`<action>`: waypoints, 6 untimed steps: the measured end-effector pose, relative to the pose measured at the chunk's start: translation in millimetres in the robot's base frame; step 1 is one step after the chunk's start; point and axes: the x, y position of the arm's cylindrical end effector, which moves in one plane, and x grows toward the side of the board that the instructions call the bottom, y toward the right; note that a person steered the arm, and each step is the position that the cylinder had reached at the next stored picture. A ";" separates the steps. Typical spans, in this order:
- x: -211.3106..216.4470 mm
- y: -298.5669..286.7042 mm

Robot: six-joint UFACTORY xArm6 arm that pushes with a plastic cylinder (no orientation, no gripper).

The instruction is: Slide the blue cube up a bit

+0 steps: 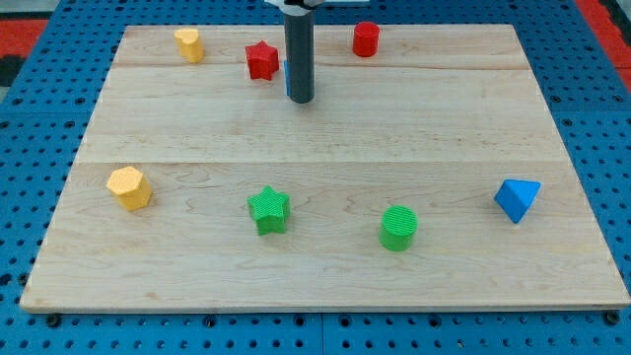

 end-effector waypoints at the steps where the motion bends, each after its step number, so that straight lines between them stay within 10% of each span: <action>1: -3.4 -51.1; 6: -32.1 59.7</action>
